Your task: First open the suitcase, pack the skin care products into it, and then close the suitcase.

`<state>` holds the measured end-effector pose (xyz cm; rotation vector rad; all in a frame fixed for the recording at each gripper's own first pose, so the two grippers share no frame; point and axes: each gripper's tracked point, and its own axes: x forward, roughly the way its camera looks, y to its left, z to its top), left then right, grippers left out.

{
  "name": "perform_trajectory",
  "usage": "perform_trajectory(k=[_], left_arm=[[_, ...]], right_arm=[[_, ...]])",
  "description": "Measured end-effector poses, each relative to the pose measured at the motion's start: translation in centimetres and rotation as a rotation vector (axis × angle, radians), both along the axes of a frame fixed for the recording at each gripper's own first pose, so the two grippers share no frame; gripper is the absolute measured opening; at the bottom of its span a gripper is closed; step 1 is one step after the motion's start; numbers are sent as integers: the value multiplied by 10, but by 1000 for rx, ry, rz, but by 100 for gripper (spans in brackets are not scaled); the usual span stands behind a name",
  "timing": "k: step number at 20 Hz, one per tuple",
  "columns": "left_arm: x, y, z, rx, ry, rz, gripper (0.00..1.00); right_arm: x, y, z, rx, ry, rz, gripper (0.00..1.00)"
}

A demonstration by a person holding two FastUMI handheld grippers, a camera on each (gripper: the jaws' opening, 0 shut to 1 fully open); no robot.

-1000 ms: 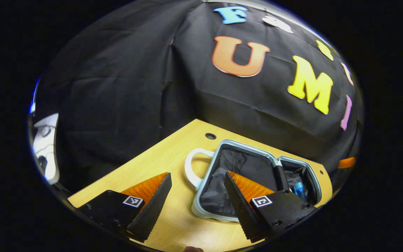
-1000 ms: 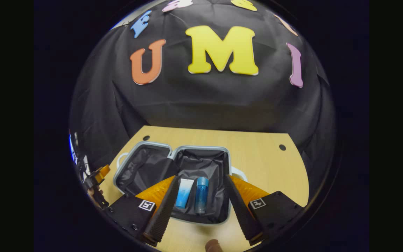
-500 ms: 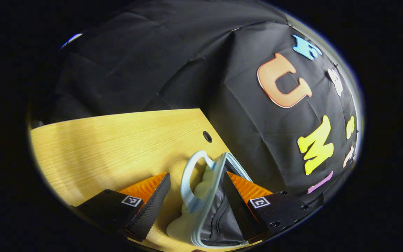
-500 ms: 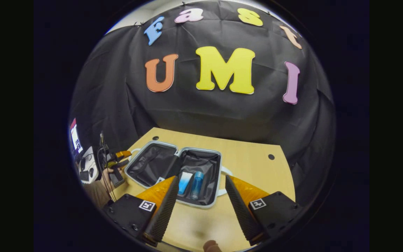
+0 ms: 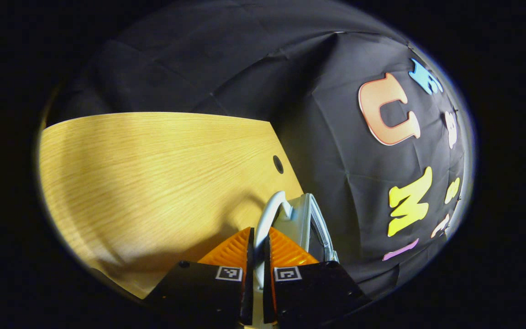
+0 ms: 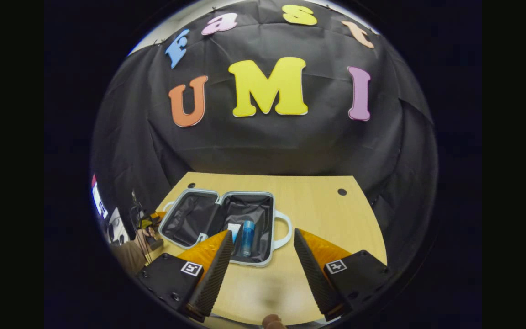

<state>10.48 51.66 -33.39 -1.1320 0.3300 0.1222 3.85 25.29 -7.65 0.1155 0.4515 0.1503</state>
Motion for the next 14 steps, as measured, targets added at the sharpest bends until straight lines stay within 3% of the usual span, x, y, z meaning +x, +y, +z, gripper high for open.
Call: perform_trajectory(k=[1,2,7,14], left_arm=[[-1,-1,3,1,-11,-13,7],[-1,-2,3,10,-10,-26,4],[-5,0,33,89,-20,-33,0],[-7,-30,153,413,-96,-69,2]], right_arm=[[0,-3,3,7,-8,-16,79],[-1,-7,9,11,-27,-36,77],[-5,-5,11,39,-38,-39,79],[-19,-18,21,104,-85,-43,79]])
